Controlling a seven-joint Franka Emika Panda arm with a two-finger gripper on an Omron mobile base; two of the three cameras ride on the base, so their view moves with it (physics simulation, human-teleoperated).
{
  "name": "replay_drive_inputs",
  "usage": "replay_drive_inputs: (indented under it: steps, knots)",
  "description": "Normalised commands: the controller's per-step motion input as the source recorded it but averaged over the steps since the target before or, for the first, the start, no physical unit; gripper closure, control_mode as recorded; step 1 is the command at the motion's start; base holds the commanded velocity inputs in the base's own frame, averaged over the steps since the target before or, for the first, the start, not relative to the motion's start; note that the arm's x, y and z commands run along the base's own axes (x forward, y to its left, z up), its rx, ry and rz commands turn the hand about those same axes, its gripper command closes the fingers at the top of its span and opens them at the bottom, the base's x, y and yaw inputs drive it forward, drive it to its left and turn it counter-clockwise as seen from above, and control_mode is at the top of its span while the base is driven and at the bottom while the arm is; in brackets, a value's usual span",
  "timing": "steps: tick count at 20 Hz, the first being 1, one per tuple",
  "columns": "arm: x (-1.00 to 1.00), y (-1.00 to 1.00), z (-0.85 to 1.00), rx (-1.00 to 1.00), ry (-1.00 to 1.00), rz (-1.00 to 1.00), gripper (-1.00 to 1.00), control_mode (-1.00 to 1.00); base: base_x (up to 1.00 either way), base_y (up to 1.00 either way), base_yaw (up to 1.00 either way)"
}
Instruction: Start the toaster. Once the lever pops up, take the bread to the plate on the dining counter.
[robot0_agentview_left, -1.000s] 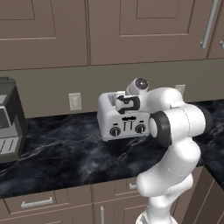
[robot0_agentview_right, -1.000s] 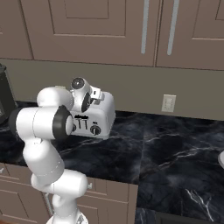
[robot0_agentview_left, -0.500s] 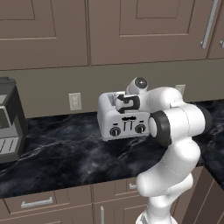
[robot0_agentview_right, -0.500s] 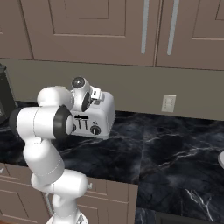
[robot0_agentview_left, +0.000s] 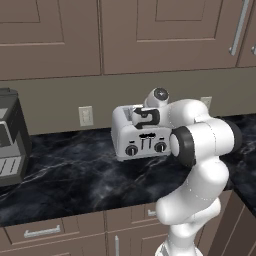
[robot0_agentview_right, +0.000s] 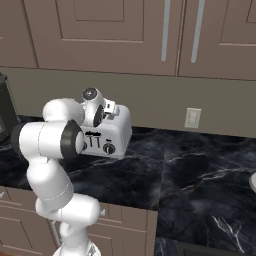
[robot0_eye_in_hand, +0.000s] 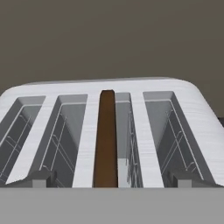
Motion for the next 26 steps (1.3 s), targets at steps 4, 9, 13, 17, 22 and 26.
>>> replay_drive_inputs:
  steps: [4, 9, 13, 17, 22, 26]
  knots:
    - [0.0, 0.01, 0.0, 0.0, 0.0, 0.0, -1.0, -1.0, 0.0, 0.0, 0.0]
    - [0.0, 0.0, 0.0, 0.0, 0.0, 0.0, -1.0, -1.0, 0.0, 0.0, 0.0]
    - [0.0, 0.0, 0.0, 0.0, 0.0, 0.0, 1.0, -1.0, 0.0, 0.0, 0.0]
    - [0.0, 0.0, 0.0, 0.0, 0.0, 0.0, 1.0, -1.0, 0.0, 0.0, 0.0]
    - [0.0, 0.0, 0.0, 0.0, 0.0, 0.0, 1.0, -1.0, 0.0, 0.0, 0.0]
    - [0.0, 0.0, 0.0, 0.0, 0.0, 0.0, 1.0, -1.0, 0.0, 0.0, 0.0]
